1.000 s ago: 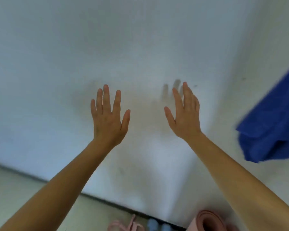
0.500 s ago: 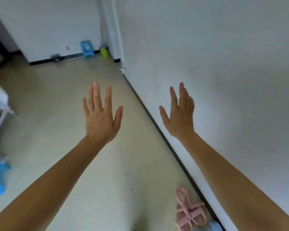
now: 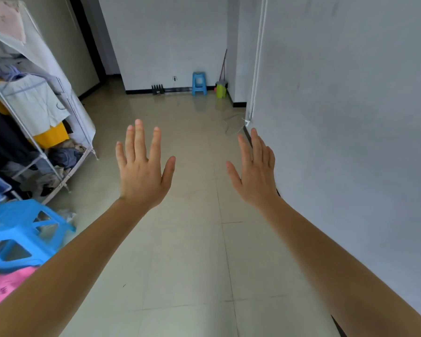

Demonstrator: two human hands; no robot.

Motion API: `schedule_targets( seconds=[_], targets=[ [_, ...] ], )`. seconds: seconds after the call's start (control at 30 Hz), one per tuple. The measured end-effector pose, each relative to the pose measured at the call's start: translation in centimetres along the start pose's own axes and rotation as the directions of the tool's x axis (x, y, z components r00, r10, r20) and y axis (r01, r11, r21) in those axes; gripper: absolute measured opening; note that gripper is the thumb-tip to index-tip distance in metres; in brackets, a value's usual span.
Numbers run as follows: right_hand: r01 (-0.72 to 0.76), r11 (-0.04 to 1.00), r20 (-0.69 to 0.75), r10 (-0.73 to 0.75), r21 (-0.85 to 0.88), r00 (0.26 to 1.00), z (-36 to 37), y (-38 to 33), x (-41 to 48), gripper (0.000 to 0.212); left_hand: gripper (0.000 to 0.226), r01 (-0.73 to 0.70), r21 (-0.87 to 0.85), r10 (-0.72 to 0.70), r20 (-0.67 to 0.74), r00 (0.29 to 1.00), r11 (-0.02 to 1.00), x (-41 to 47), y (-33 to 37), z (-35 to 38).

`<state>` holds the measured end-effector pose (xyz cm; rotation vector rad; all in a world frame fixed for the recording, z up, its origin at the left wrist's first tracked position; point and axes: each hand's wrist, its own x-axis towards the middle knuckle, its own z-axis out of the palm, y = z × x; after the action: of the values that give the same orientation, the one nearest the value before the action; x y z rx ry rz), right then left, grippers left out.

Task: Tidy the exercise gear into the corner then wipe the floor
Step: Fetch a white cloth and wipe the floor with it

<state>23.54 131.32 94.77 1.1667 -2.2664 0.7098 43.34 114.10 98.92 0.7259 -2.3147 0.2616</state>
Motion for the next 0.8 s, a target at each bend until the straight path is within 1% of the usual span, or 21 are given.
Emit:
schedule_targets(
  seconds=[0.13, 0.27, 0.33, 0.37, 0.43, 0.5, 0.57, 0.7, 0.8],
  targets=[
    [0.054, 0.998, 0.008, -0.053, -0.016, 0.999, 5.7, 1.3, 5.7, 0.066, 0.066, -0.043, 0.0, 0.043, 0.018, 0.999, 0.999, 5.8, -2.7, 6.2],
    [0.035, 0.999, 0.007, -0.035, -0.009, 0.999, 13.5, 4.6, 12.8, 0.066, 0.064, -0.036, -0.003, 0.036, 0.019, 0.999, 0.999, 12.5, -5.0, 14.3],
    [0.019, 1.0, 0.006, -0.019, -0.002, 1.0, 18.2, 6.4, 17.1, 0.066, 0.064, -0.048, 0.026, 0.047, 0.039, 0.998, 0.999, 16.6, -6.0, 19.1],
    [0.008, 1.0, 0.007, -0.008, 0.007, 1.0, 20.5, 7.3, 19.5, 0.066, 0.064, -0.04, 0.036, 0.038, 0.06, 0.997, 0.999, 18.9, -6.5, 21.4],
    [-0.011, 0.999, 0.022, 0.01, 0.042, 1.0, 24.7, 8.6, 24.6, 0.067, 0.065, 0.021, 0.043, -0.026, 0.1, 0.995, 0.999, 23.6, -7.4, 25.3],
    [0.006, 0.998, 0.037, -0.009, 0.061, 0.999, 28.2, 9.5, 30.1, 0.069, 0.067, 0.072, 0.056, -0.079, 0.119, 0.99, 0.996, 28.3, -8.6, 28.7],
    [0.06, 0.997, 0.04, -0.062, 0.045, 0.997, 31.5, 10.0, 36.0, 0.069, 0.067, 0.071, 0.078, -0.08, 0.112, 0.99, 0.994, 33.0, -10.4, 31.5],
    [0.048, 0.996, 0.046, -0.052, 0.079, 0.998, 37.9, 9.4, 46.4, 0.069, 0.065, 0.081, 0.089, -0.087, 0.058, 0.995, 0.993, 41.2, -14.9, 36.1],
    [0.096, 0.992, 0.071, -0.101, 0.076, 0.992, 43.8, 8.9, 52.6, 0.068, 0.065, 0.099, 0.101, -0.103, 0.031, 0.994, 0.99, 46.2, -19.1, 41.0]
  ],
)
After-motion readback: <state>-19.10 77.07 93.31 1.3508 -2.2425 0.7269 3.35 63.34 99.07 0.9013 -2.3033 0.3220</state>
